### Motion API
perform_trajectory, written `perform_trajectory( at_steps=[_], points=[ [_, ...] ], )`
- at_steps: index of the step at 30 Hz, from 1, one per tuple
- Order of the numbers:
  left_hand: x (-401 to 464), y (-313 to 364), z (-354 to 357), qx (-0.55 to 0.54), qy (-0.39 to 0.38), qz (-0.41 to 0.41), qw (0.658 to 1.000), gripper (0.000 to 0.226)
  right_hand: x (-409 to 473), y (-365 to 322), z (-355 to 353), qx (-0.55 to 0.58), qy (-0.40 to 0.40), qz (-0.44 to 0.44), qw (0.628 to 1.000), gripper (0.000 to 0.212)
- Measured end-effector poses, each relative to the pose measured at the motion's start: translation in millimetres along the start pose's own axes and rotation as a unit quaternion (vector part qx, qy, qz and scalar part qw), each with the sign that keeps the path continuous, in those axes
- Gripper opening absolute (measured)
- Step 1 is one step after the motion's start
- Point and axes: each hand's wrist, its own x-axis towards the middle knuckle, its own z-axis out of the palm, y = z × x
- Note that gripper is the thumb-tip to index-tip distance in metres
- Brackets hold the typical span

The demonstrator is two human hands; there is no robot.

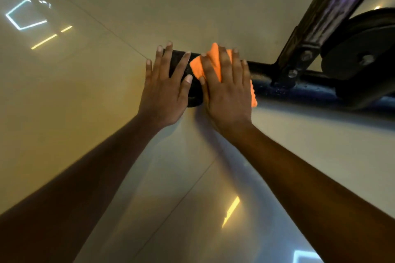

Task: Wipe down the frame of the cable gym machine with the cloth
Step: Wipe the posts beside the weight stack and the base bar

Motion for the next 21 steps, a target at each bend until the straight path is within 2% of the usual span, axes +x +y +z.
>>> perform_trajectory(
  at_steps=[2, 4, 7, 10, 15, 18, 21],
  points=[
    [2.8, 3.0, 4.7, 0.021, 0.018, 0.034, 0.999, 0.058, 0.7, 12.8, -1.3, -0.004, -0.009, -0.042, 0.999, 0.053],
    [1.3, 6.9, 9.6, 0.036, 0.034, 0.050, 0.998, 0.057, -10.4, 35.7, -8.0, -0.026, 0.005, -0.047, 0.999, 0.055],
    [-1.0, 10.3, 13.7, 0.034, 0.039, 0.058, 0.997, 0.060, -30.9, 58.2, -16.6, -0.049, 0.011, -0.014, 0.999, 0.057],
    [1.4, 13.1, 13.5, 0.032, 0.042, 0.070, 0.996, 0.060, -24.4, 40.3, -12.6, -0.023, 0.026, 0.027, 0.999, 0.054],
    [4.5, 14.7, 11.8, 0.026, 0.050, 0.077, 0.995, 0.060, -5.6, 27.5, -9.4, 0.017, -0.001, -0.020, 1.000, 0.050],
    [2.5, 18.2, 9.9, 0.023, 0.042, 0.074, 0.996, 0.063, -12.3, 41.3, -21.9, 0.018, -0.031, -0.046, 0.998, 0.060],
    [-5.5, 28.8, 9.2, 0.009, 0.023, 0.068, 0.997, 0.067, -19.3, 46.9, -34.9, 0.052, -0.059, -0.034, 0.996, 0.068]
  ],
)
